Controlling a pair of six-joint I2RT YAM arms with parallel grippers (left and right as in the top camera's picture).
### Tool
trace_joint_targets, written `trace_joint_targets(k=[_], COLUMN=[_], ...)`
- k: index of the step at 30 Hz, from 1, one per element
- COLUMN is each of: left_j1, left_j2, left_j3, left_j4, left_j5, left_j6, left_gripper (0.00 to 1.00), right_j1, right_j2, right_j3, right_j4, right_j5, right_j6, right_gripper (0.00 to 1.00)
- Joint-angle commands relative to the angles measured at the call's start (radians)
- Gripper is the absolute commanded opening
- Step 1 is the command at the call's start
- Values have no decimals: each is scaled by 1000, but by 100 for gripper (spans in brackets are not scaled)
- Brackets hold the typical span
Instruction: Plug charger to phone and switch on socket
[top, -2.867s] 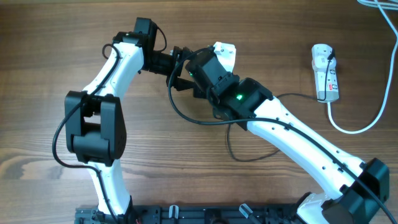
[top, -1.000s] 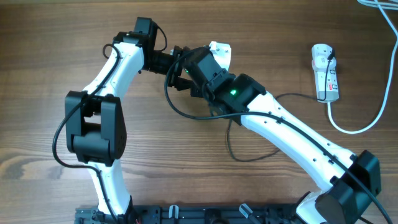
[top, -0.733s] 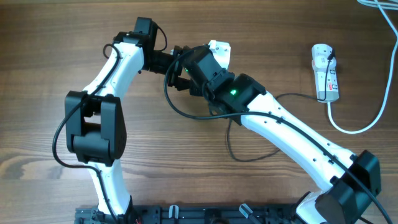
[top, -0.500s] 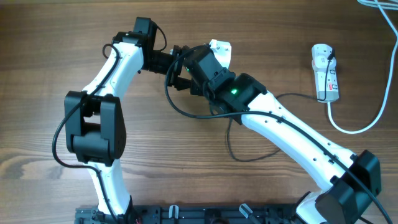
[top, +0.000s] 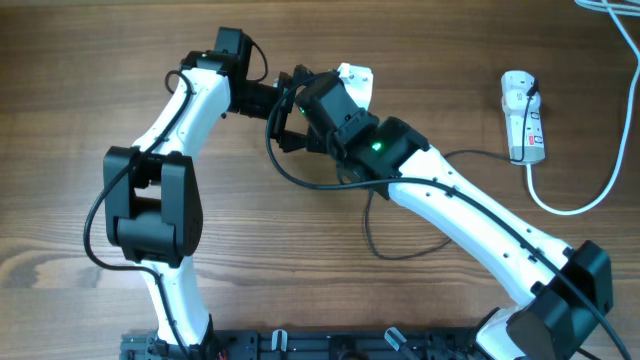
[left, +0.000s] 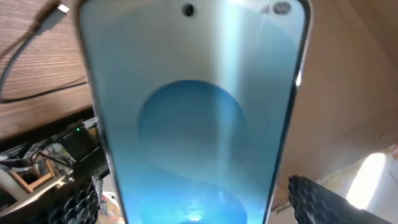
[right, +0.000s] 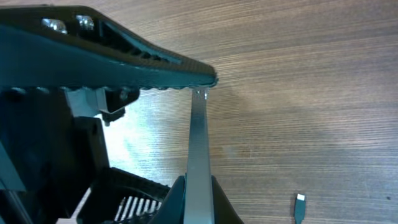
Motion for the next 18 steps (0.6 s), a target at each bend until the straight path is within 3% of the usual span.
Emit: trace_joint_targets(k=[1, 8, 14, 18], left_j1=[-2, -2, -2, -2], left_j2=[-34, -34, -34, -34], left_j3=[2, 2, 2, 2], left_j4=[0, 0, 38, 45], left_j5=[28, 28, 28, 29], left_j6=[13, 13, 7, -98], left_gripper=[100, 100, 100, 100], right_j1=[-4, -54, -59, -59], right_j2=[-12, -53, -74, -73], right_j3=[26, 26, 25, 25], right_j4=[15, 10, 9, -25], right_j5=[9, 1, -43, -47], right_j6=[113, 550, 833, 1014], right_gripper=[5, 4, 4, 4])
